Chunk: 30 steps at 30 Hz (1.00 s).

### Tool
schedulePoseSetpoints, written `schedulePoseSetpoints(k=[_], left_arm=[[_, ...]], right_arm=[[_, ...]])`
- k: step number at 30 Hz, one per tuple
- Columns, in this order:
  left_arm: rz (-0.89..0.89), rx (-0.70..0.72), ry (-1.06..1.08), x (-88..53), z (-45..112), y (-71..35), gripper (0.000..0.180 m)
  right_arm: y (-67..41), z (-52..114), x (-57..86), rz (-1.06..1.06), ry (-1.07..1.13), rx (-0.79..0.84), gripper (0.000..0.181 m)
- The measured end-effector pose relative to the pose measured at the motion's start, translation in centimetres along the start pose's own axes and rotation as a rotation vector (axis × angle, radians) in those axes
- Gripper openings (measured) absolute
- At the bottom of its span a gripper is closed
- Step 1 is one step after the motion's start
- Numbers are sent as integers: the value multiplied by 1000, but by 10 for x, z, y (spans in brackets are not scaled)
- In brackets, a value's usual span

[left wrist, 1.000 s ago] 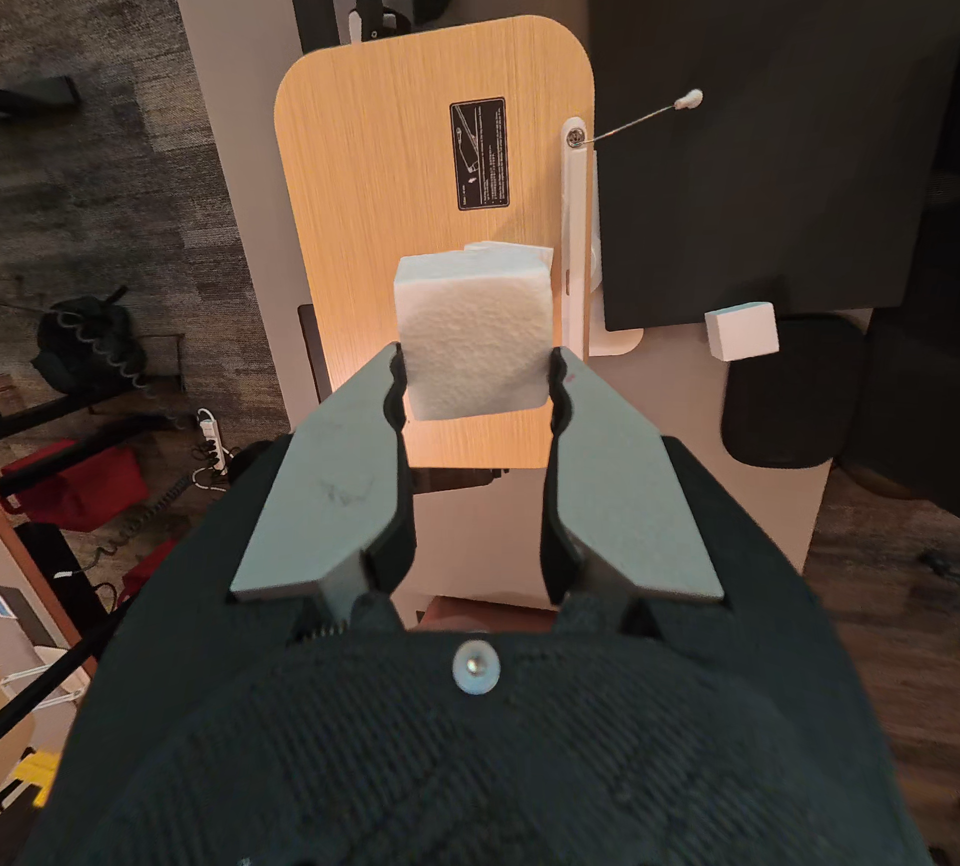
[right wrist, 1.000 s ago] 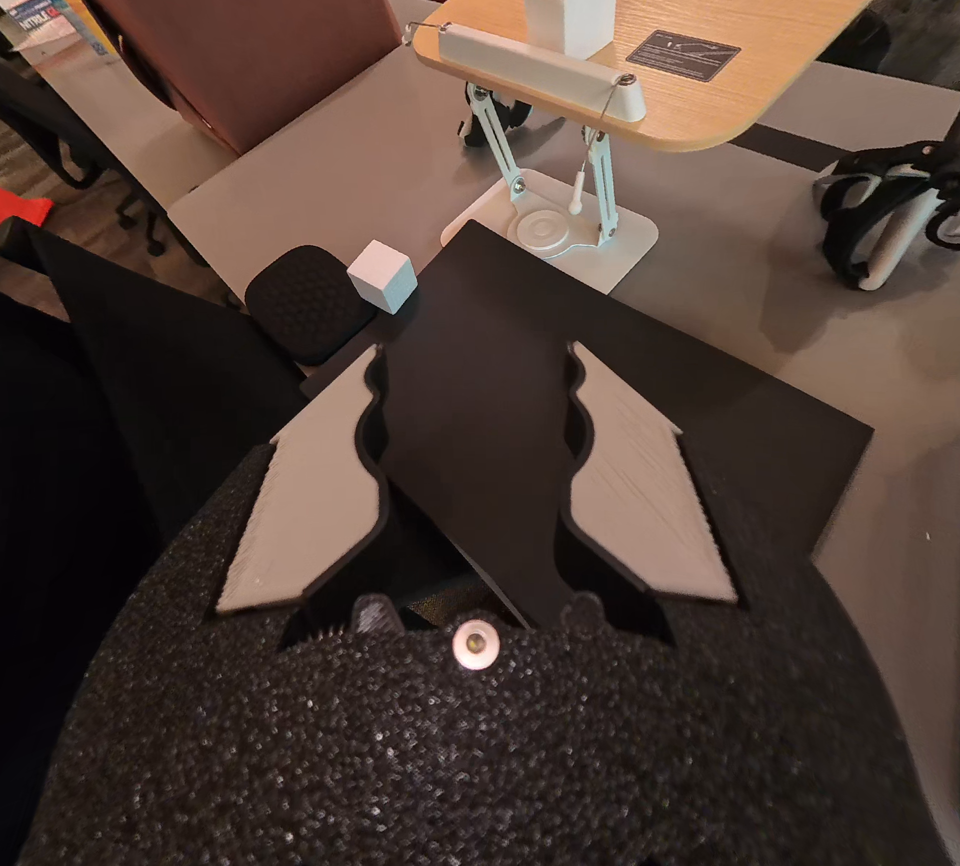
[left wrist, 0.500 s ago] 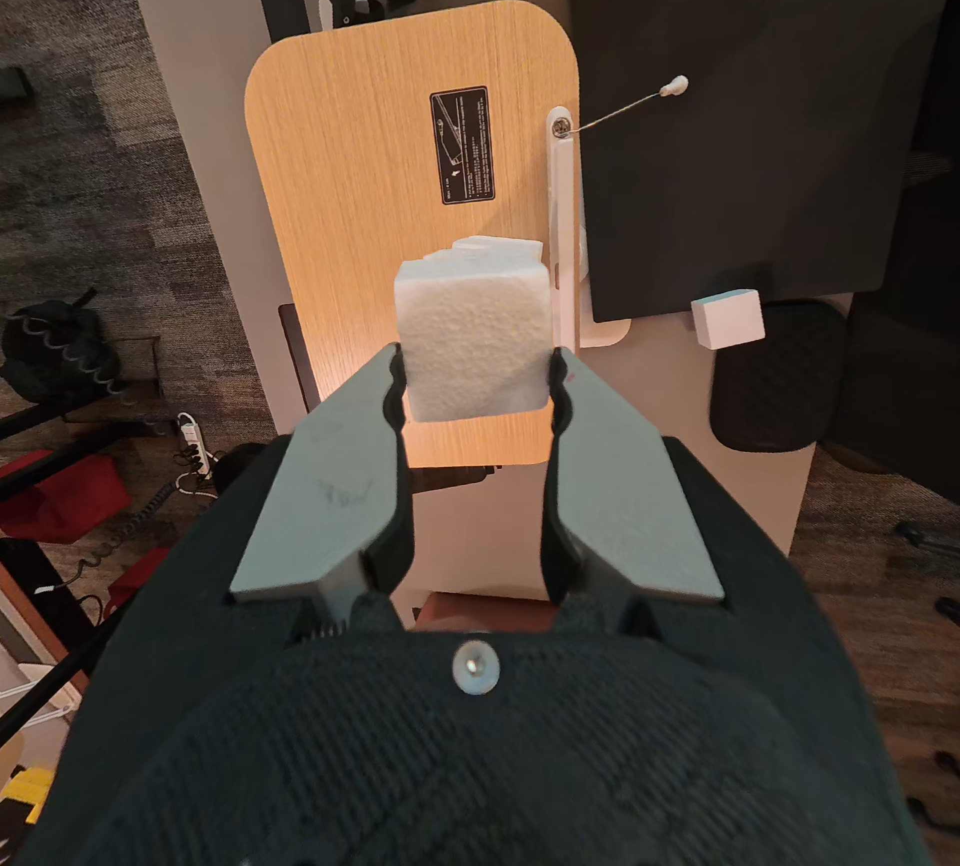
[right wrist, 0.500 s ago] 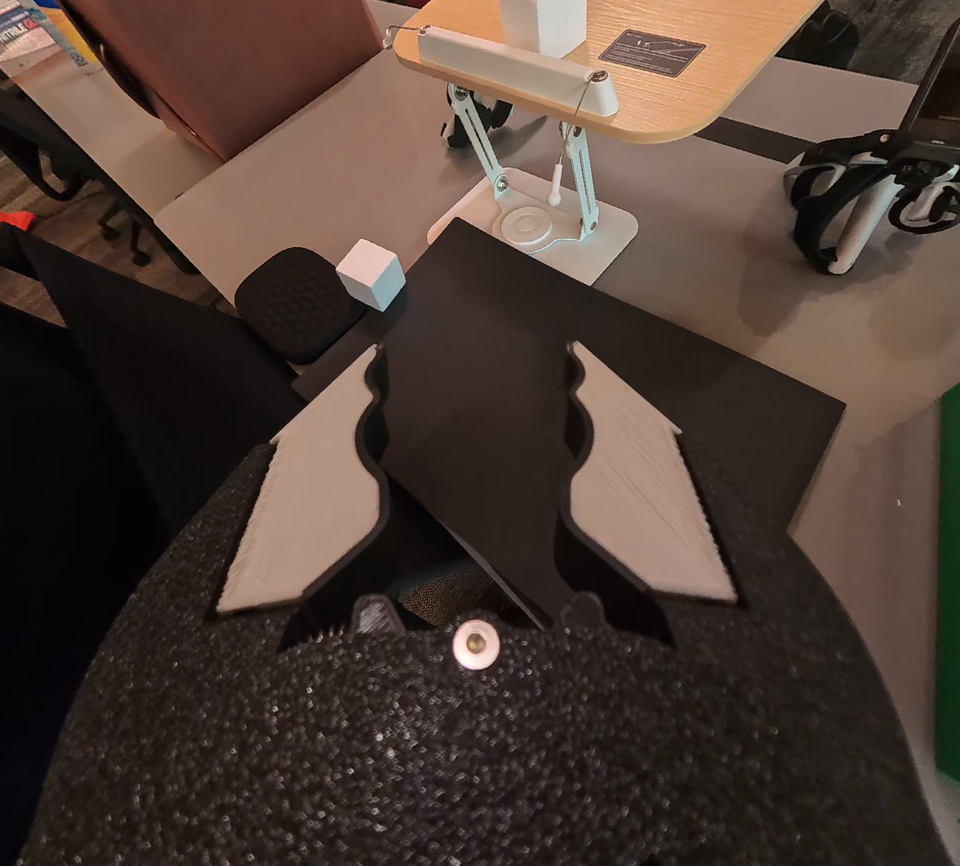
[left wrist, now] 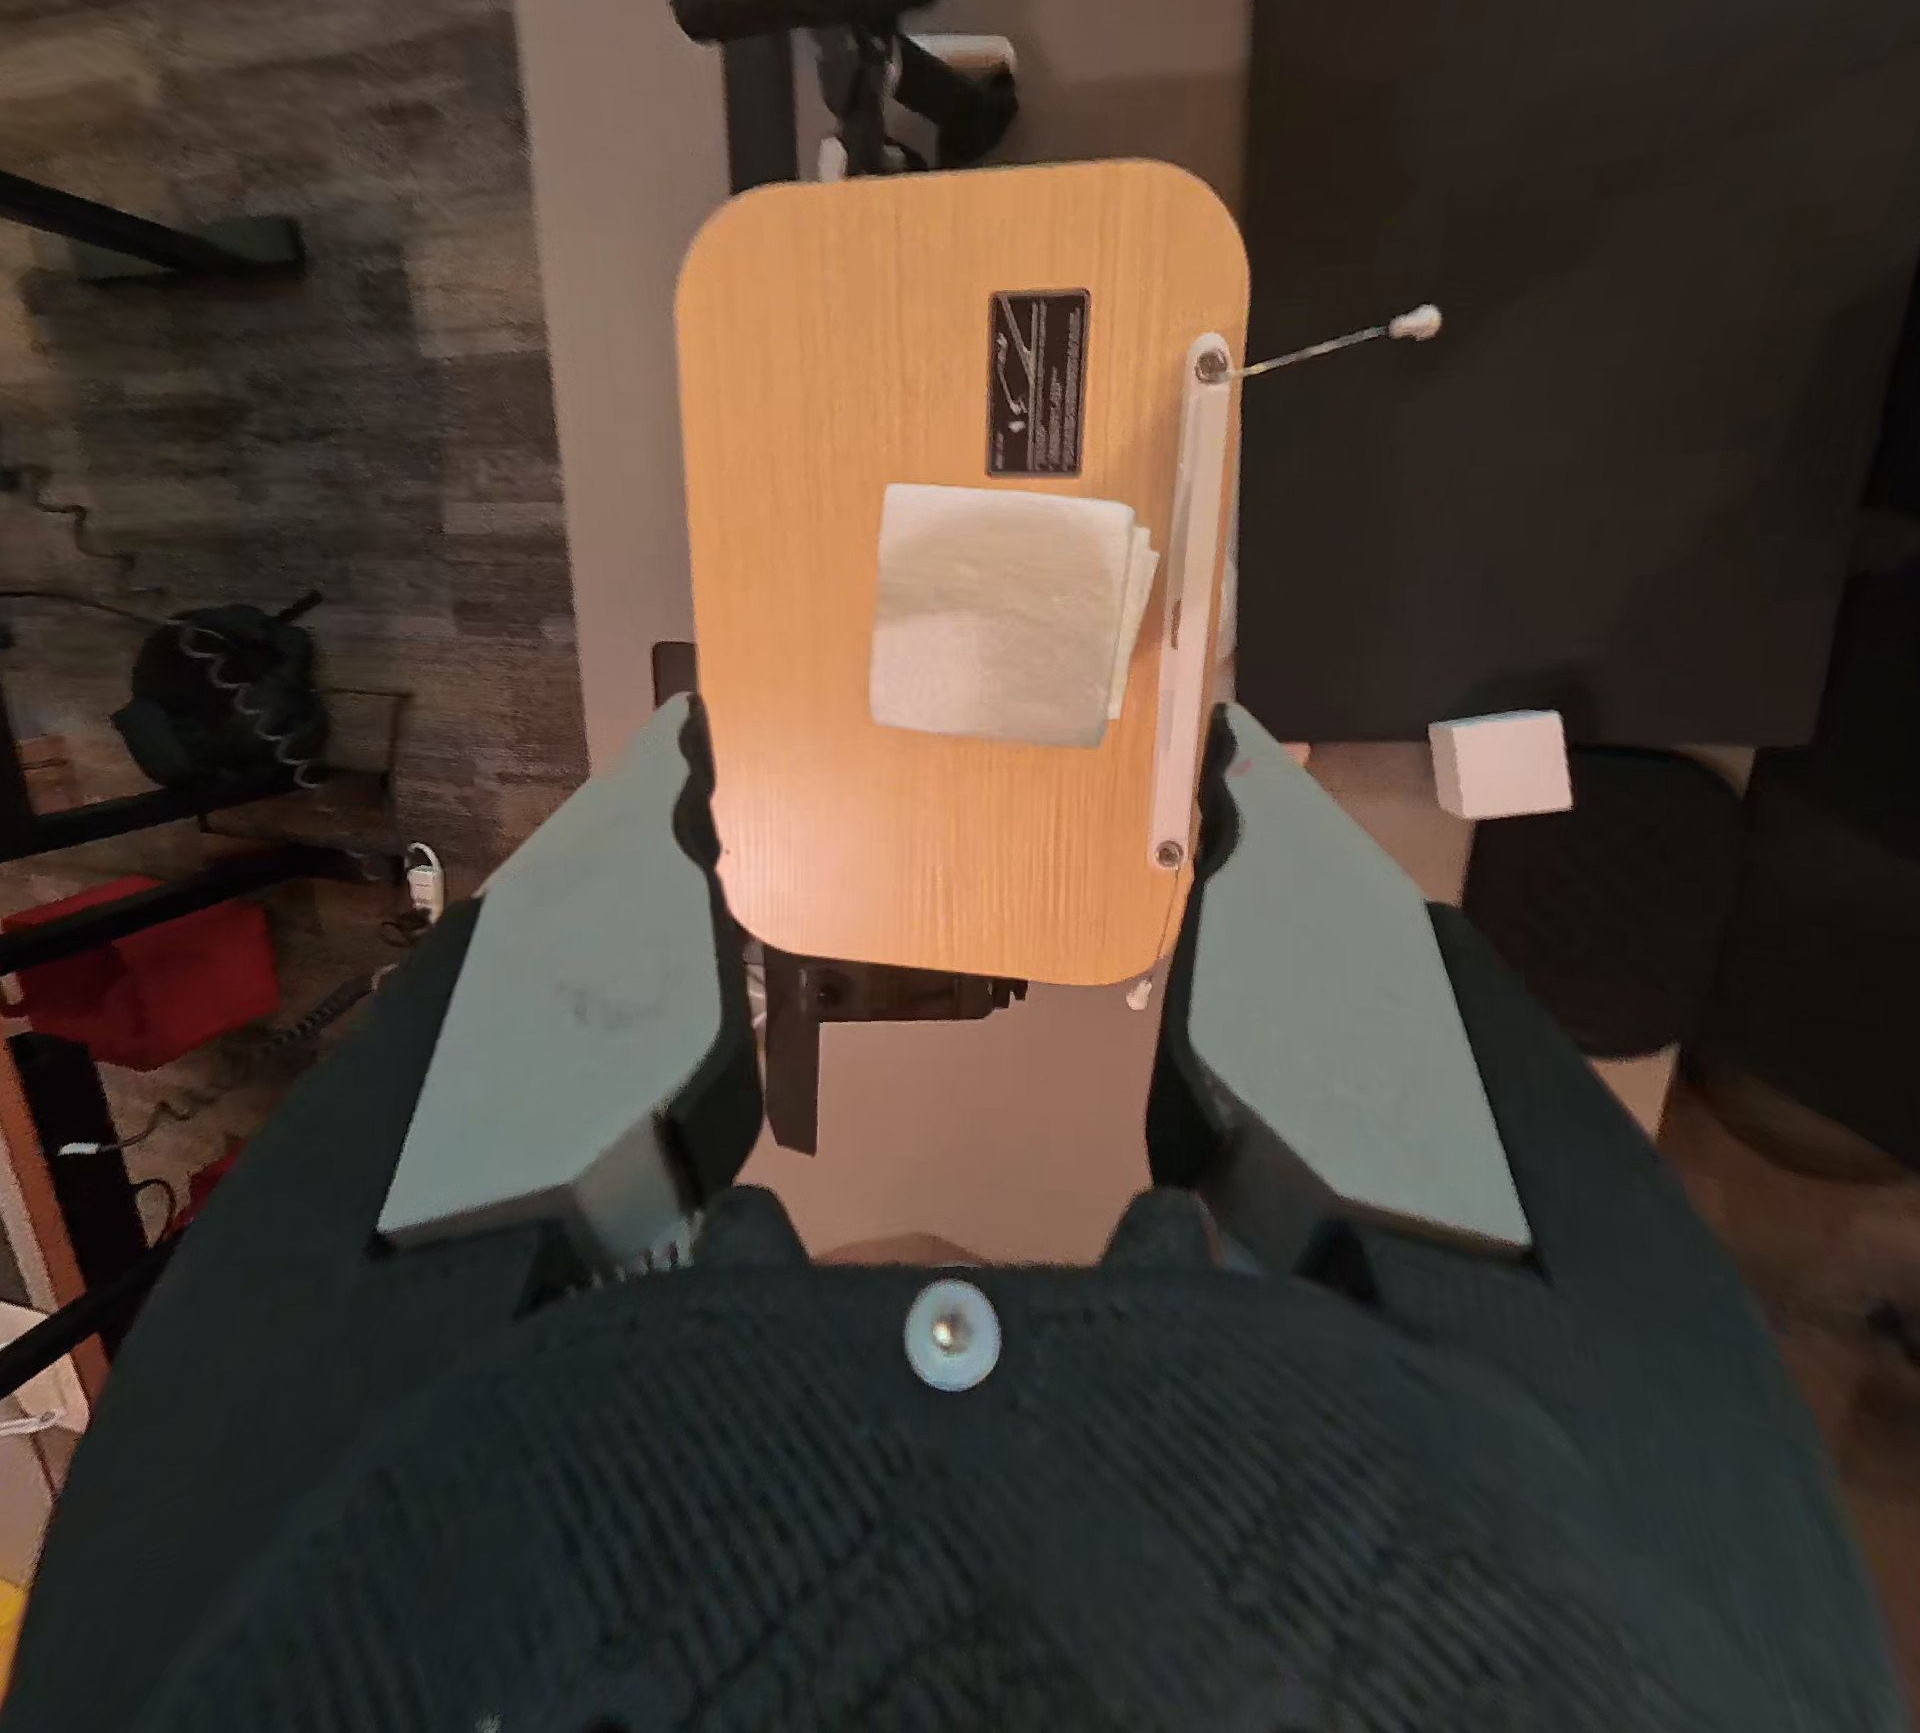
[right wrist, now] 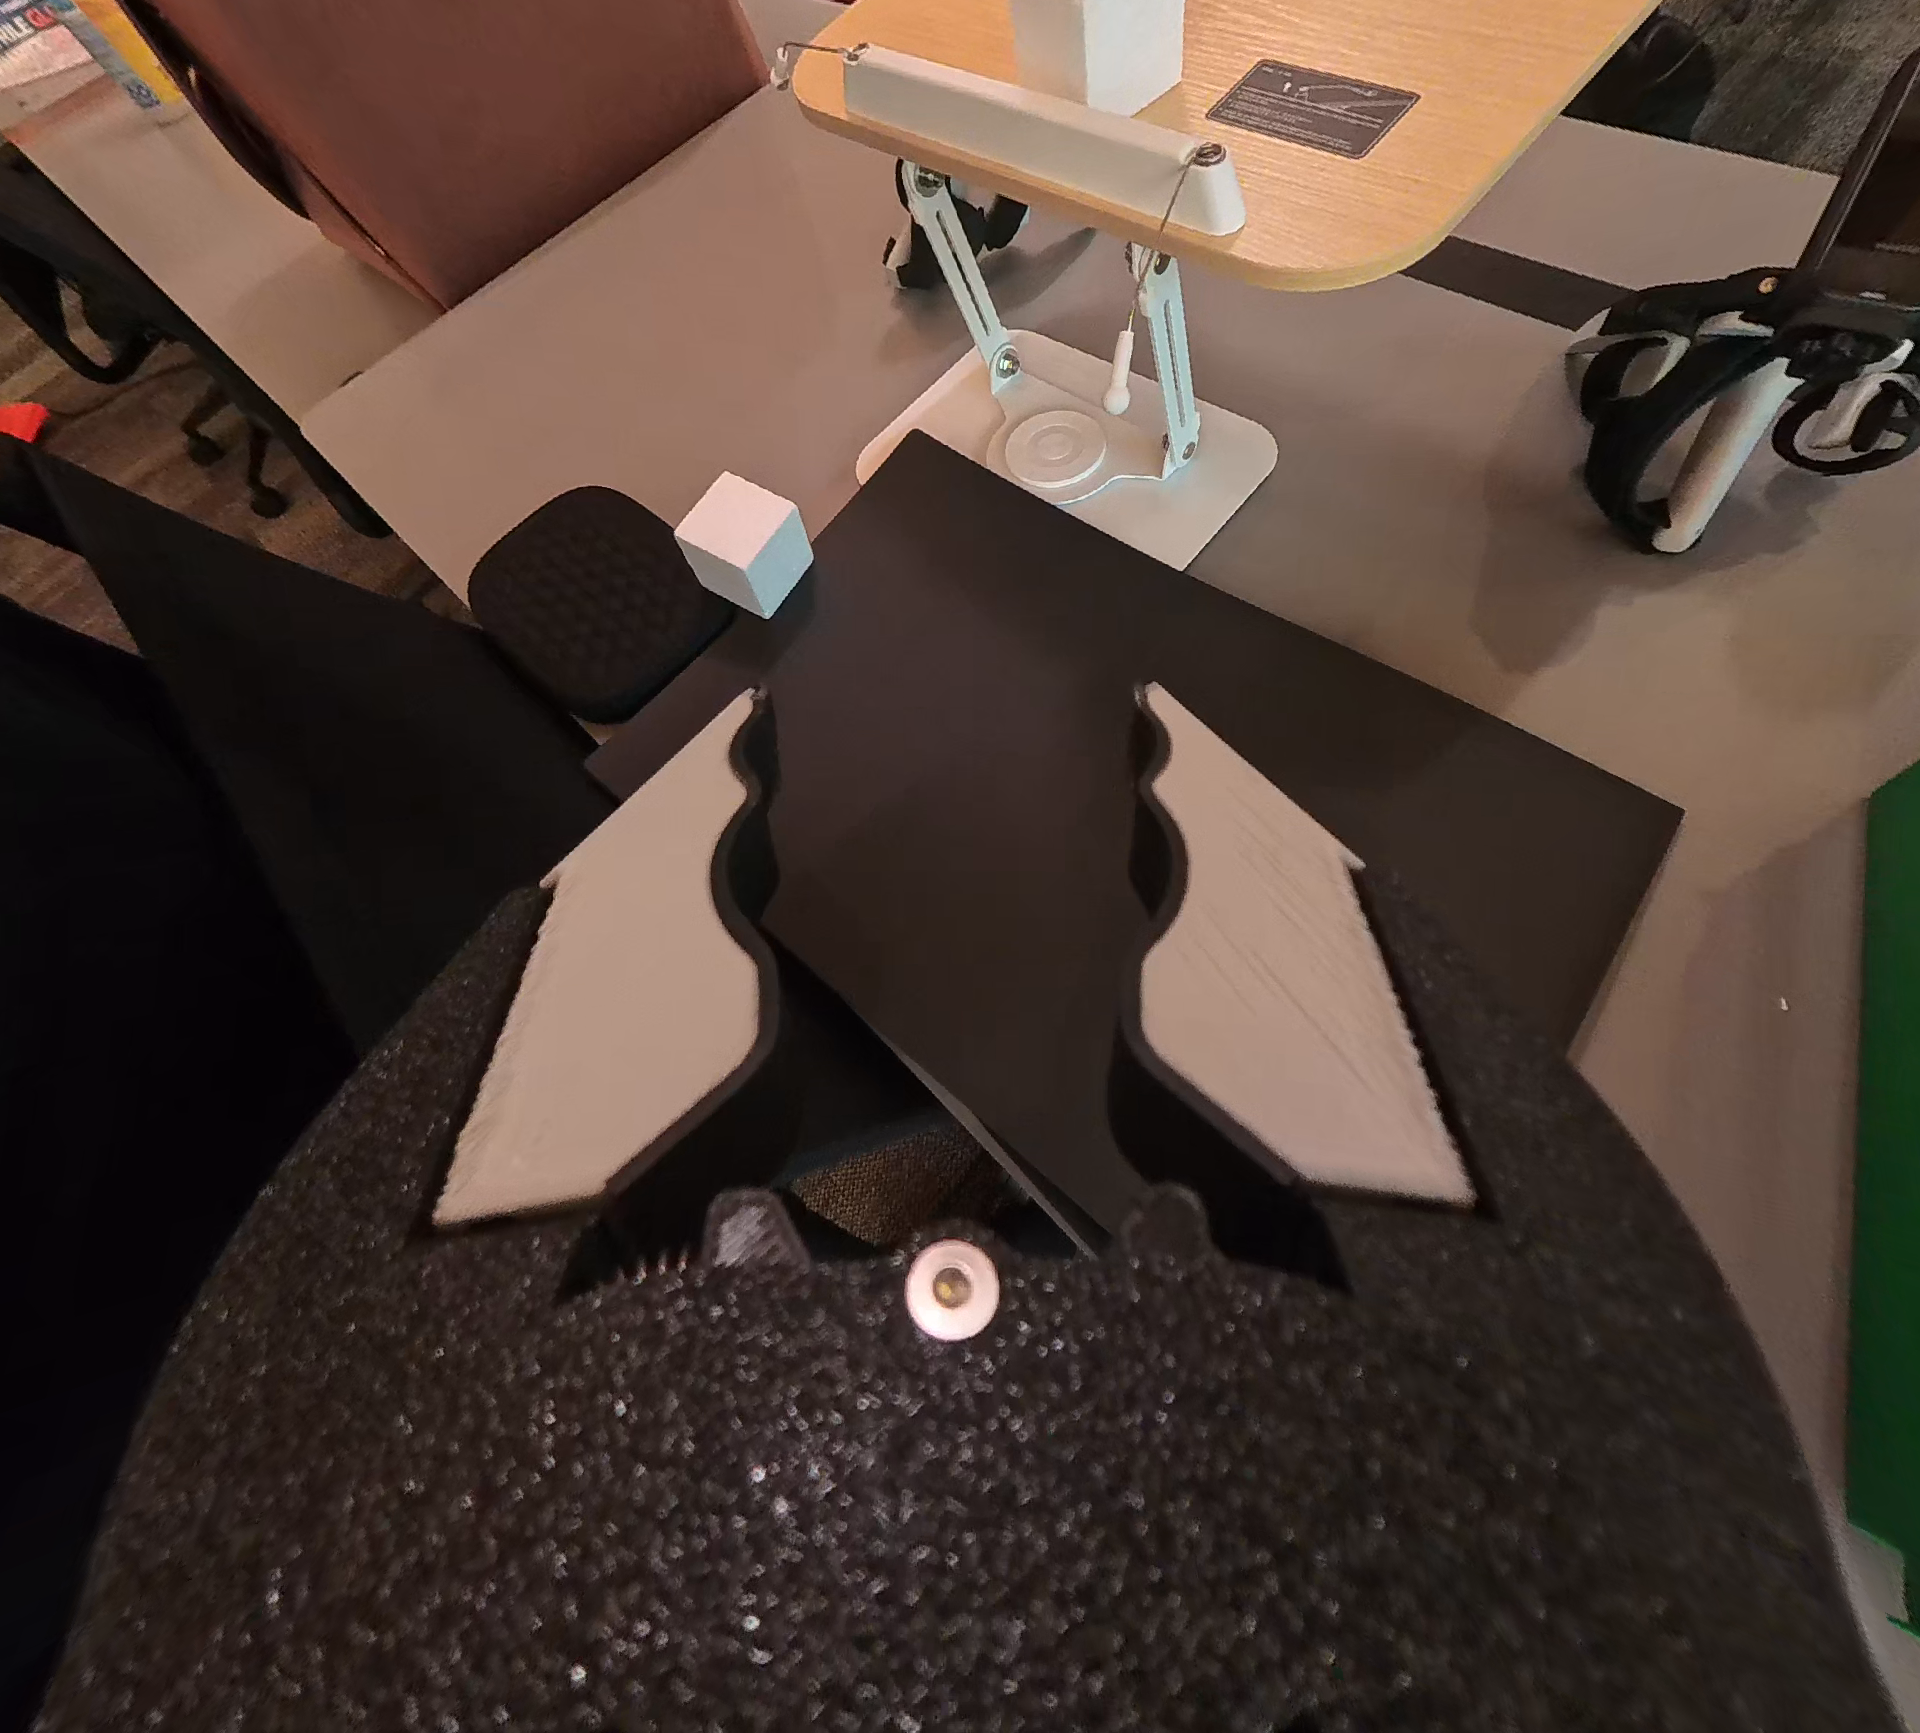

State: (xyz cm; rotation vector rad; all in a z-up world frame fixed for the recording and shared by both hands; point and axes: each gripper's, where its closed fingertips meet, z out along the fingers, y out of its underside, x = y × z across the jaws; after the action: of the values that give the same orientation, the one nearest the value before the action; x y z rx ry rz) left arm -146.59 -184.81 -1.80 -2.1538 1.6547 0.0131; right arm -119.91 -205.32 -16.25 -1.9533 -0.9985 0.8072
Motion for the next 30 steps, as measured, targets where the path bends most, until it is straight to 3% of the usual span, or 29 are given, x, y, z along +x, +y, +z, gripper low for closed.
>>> schedulePoseSetpoints(k=[5,9,18,24,25,28,30], left_arm=[[-65,183,-152,23,-53,5,84],[-132,321,-31,114,-38,20,83],[-228,-75,167,279,182,145,95],[-339,-125,293,298,228,174,90],[-341,-122,302,298,229,174,88],[-322,-90,285,291,228,172,53],[-306,-84,273,285,223,170,53]], right_arm=[[-1,2,0,-1,-5,-8,67],[-2,8,-2,-14,-16,-32,67],[-17,26,-15,-67,-56,-64,67],[-19,32,-21,-87,-65,-74,67],[-19,31,-20,-90,-62,-73,67],[-20,28,-18,-81,-55,-57,67],[-19,24,-15,-69,-48,-44,67]])
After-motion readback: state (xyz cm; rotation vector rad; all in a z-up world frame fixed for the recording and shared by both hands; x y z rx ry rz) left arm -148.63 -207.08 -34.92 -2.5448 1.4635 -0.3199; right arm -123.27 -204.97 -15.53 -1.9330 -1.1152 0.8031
